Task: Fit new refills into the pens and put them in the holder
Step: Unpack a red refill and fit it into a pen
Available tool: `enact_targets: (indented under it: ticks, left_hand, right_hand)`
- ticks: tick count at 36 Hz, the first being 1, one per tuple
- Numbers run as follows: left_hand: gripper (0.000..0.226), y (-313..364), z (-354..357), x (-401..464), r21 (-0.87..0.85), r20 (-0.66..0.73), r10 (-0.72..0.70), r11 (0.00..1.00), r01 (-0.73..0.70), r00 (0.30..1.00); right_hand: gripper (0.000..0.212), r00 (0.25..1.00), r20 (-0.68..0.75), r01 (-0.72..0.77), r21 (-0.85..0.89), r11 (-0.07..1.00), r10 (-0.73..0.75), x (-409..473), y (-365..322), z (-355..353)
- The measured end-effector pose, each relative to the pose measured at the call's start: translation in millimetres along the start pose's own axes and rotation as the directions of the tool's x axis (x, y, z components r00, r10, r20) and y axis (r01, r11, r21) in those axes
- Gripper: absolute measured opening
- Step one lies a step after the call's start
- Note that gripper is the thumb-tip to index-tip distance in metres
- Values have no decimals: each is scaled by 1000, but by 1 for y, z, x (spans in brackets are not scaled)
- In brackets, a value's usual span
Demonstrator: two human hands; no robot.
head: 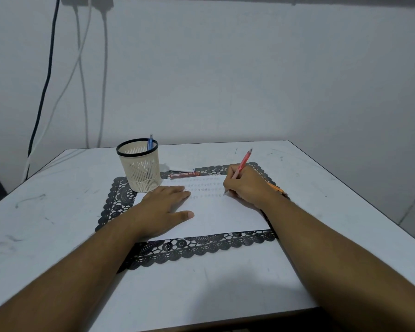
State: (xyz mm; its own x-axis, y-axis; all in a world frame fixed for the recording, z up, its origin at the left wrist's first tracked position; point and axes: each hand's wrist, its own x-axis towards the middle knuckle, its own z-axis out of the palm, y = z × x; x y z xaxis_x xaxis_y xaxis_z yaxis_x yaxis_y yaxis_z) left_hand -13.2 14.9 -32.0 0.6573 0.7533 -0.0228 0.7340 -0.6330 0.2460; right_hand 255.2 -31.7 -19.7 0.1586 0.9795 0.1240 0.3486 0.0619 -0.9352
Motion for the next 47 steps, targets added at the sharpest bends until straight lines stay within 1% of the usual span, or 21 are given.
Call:
enact_targets:
  ticks: [4, 7, 8, 11, 12, 15, 18, 19, 21, 22, 26, 29, 31, 33, 35, 39, 41, 43, 44, 45, 47]
  left_hand:
    - [79, -1, 0, 0, -10, -5, 9, 1000, -9, 1000]
    - [115, -3, 0, -1, -25, 16, 2, 1000, -1, 1000]
    - [115, -3, 1, -1, -24, 18, -5, 1000, 6, 1000]
    - [79, 1, 0, -2, -32, 3, -18, 999, 18, 1000]
    - [79, 1, 0, -2, -31, 10, -20, 999, 20, 1000]
    - [105, -2, -1, -1, -31, 27, -8, 999, 9, 1000]
    - [80, -1, 0, -1, -18, 5, -13, 1000, 13, 1000]
    - [81, -1, 1, -1, -17, 6, -9, 1000, 9, 1000]
    - [103, -1, 1, -1, -12, 23, 4, 1000, -3, 1000]
    - [108, -1, 1, -1, -17, 24, 2, 1000, -2, 1000]
    - [90, 1, 1, -1, -4, 13, -12, 1000, 12, 1000]
    - [74, 1, 2, 0, 7, 11, -11, 1000, 11, 1000]
    - [72, 1, 2, 0, 1, 1, -7, 1000, 7, 1000]
    - [71, 3, 0, -1, 1, -5, -3, 1000, 3, 1000]
    - [70, 5, -1, -2, -2, -21, 3, 1000, -3, 1000]
    - [66, 10, -3, -6, -3, -73, 33, 999, -33, 997]
    - [60, 12, -6, -9, -52, -154, 34, 998, -42, 987]
    - [48, 12, -11, -11, -93, -320, 75, 990, -110, 944]
    - [43, 13, -14, -11, -76, -429, 116, 983, -165, 896]
    - [39, 12, -17, -12, -70, -545, 136, 976, -207, 827]
    - [37, 14, -24, -14, -117, -751, 89, 957, -265, 654]
  right_hand:
    - [31, 999, -38, 20, -50, 999, -22, 1, 0, 1]
    - [33, 1000, -22, 5, -34, 999, -6, 2, 2, -1]
    - [32, 1000, -10, 2, -33, 999, -2, 2, 2, -1]
    - [28, 1000, 13, 6, -27, 1000, -6, 2, 3, -2]
    - [28, 1000, 14, 9, -25, 1000, -9, 2, 3, -1]
    - [33, 1000, 14, 20, -15, 1000, -20, 2, 2, 0]
    - [36, 1000, -6, 10, -20, 1000, -10, 2, 2, 0]
    - [37, 1000, -20, 1, -21, 1000, -2, 2, 3, 0]
    - [37, 999, -37, -9, -36, 999, 7, 2, 3, 0]
    - [35, 999, -34, -8, -41, 999, 7, 1, 2, 0]
    - [34, 999, 33, -22, -22, 999, 23, -2, 0, 0]
    - [37, 999, 29, -41, 86, 995, 39, -4, -3, -2]
    - [28, 999, -33, -32, 166, 986, 39, -3, -6, -6]
    - [22, 992, -119, -7, 172, 985, 28, -1, -8, -9]
    - [17, 986, -163, -8, 222, 975, 45, 2, -8, -11]
    - [15, 980, -173, -51, 278, 959, 103, 8, -6, -6]
    - [16, 983, -129, -76, 353, 933, 129, 10, -6, 0]
    - [15, 984, -87, -102, 428, 898, 154, 10, -10, 3]
    - [13, 984, -81, -108, 438, 893, 158, 9, -12, 5]
    - [11, 985, -79, -102, 438, 893, 151, 9, -14, 5]
    - [8, 988, -89, -81, 409, 909, 128, 6, -18, 4]
